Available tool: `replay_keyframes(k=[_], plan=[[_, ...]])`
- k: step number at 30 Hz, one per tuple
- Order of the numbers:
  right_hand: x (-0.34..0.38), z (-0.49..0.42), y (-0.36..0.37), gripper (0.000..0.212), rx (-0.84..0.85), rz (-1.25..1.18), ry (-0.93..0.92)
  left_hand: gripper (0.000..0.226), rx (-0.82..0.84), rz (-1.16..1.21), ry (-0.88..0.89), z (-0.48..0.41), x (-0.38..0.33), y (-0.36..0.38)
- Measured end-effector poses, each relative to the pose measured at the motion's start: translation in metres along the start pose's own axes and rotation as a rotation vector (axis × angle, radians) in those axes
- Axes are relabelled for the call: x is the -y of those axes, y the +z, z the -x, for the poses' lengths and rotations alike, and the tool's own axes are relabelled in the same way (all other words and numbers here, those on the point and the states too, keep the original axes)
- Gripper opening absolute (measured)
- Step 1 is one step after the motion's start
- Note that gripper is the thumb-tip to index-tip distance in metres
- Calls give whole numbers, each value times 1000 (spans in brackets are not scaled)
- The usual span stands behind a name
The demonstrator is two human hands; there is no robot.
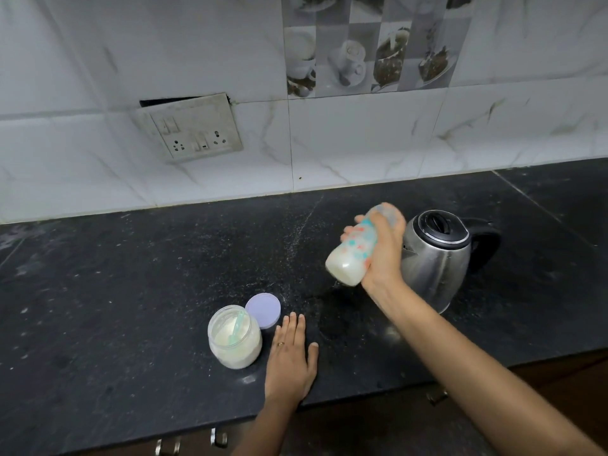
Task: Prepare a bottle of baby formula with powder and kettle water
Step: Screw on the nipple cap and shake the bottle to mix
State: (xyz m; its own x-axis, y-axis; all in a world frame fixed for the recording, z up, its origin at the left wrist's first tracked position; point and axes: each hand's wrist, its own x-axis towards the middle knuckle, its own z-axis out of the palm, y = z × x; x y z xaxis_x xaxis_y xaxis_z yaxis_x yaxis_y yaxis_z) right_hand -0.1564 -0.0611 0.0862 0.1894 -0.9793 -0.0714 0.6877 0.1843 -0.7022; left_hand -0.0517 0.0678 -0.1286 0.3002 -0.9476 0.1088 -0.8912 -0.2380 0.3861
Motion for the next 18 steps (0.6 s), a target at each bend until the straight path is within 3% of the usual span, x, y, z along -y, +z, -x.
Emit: replay_keyframes(k=[2,5,6,9,10,15,16,18], plan=[[-7,5,-4,35,38,53,4,68,-10,2,-1,0,-2,0],[-21,47,-12,49,345,302,136,71,12,-15,1,0,-1,0],[-23,47,-12,48,359,301,112,71,11,-14,-3,0,-1,0],[-18,20,-2,37,25,47,53,71,4,1,-2,-1,-2,-1],[-16,16,0,39,-10,1,47,70,10,1,-11,0,-2,-1],[-22,63,-13,49,400,293,178,65,20,-4,-3,0,1,2],[-20,59,-13,51,363,268,164,65,17,4,-4,0,1,1],[-16,36,-11,49,95,79,137,67,4,12,1,0,0,-1]])
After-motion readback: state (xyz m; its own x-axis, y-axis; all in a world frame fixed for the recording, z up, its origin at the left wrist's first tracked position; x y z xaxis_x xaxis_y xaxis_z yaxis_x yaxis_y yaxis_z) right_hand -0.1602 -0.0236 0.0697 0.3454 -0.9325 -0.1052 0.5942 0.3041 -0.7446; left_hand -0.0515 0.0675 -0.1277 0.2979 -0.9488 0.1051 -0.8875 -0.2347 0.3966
